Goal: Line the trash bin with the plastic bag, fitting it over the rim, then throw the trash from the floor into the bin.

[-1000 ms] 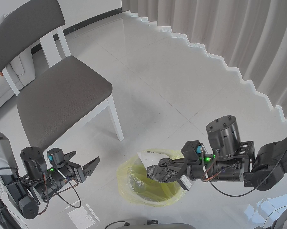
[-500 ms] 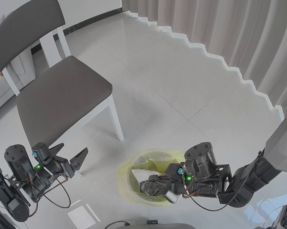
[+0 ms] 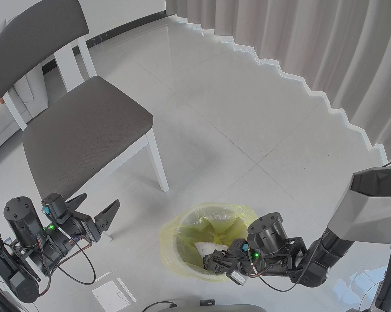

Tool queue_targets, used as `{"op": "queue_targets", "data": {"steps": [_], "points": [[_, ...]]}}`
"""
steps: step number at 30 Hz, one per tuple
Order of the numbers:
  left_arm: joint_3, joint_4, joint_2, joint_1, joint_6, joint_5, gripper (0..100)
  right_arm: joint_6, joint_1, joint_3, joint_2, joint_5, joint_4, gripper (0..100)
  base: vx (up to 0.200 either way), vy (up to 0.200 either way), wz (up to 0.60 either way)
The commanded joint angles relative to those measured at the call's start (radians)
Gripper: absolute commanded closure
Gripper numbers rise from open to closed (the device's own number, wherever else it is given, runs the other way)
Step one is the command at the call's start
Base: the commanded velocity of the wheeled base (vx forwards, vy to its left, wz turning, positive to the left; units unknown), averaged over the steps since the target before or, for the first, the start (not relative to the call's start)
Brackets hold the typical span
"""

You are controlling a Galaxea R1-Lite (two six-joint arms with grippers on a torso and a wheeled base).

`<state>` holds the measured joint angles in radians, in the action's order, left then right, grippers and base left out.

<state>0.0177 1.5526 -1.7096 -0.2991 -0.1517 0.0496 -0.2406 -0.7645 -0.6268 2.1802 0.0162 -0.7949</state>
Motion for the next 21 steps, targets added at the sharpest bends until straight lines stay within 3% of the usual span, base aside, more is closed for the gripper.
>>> {"op": "queue_targets", "data": {"steps": [1,11,21], "points": [[-0.018,0.018,0.005,0.002,-0.002,0.0,0,0.0,0.059,-0.108,0.072,0.002,0.016,100,0.0,0.0,0.0],[-0.018,0.018,0.011,0.011,-0.003,-0.007,0,-0.04,0.151,-0.379,0.108,0.008,0.232,100,0.0,0.0,0.0],[-0.018,0.015,0.013,0.009,-0.005,-0.027,0,-0.072,0.143,-0.524,0.107,0.008,0.319,100,0.0,0.0,0.0]]}}
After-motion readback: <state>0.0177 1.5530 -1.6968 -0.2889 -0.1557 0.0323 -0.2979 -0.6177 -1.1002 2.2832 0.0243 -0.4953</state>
